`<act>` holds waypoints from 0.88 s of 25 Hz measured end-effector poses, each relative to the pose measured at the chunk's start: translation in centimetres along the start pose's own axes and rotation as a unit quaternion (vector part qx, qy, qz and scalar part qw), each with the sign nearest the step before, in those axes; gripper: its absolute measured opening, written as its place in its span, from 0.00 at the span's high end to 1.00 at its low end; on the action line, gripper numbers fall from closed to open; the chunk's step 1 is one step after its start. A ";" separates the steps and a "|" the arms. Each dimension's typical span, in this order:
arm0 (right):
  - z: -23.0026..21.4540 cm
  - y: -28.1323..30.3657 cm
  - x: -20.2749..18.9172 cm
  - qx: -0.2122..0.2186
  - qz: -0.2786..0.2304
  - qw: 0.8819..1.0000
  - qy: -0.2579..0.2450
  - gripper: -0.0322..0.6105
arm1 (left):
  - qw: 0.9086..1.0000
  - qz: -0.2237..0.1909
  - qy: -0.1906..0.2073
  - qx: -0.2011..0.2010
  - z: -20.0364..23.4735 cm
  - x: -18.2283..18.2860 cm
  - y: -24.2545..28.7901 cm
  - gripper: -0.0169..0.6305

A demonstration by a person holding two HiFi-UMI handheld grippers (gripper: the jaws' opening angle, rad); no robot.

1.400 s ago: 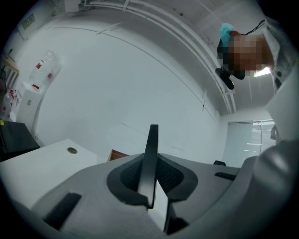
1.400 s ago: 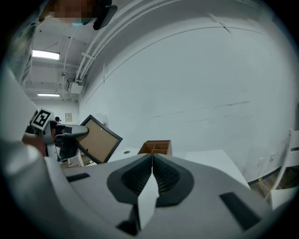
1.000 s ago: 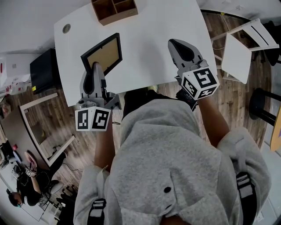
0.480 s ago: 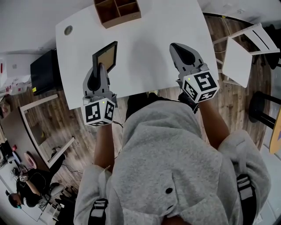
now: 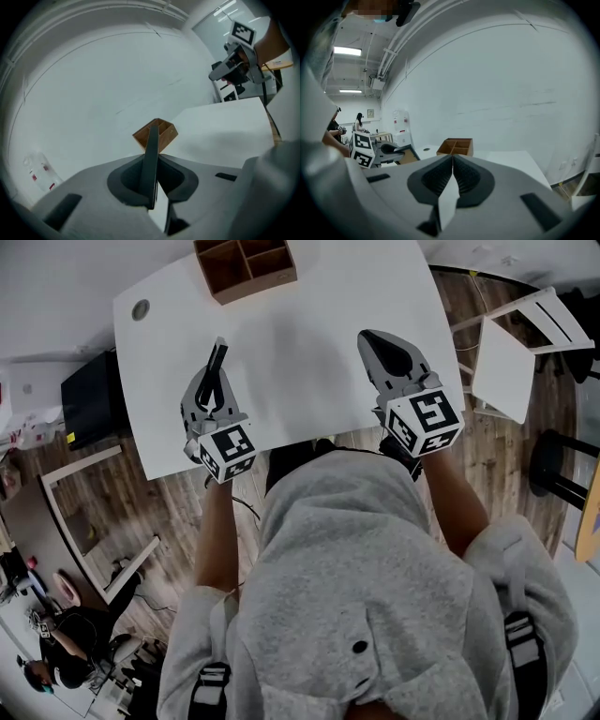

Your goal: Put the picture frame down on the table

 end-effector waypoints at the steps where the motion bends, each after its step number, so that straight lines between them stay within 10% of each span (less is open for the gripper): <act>1: 0.0 0.1 0.0 -0.001 0.000 1.000 0.000 0.91 | 1.000 0.011 0.008 -0.004 -0.3 -0.3 0.5 0.89; 22: -1.8 -1.4 -0.9 -0.042 0.002 0.999 0.021 0.91 | 0.984 0.069 0.081 -0.141 -5.7 -2.3 4.9 0.84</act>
Point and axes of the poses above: the fingertips, and each gripper's own axes: y forward along the fingers, z to its left, x out of its top, the point moved 10 cm from there along -y, backward along the fingers, and after that the axes turned 3 degrees about -z, right-handed, at the moved point
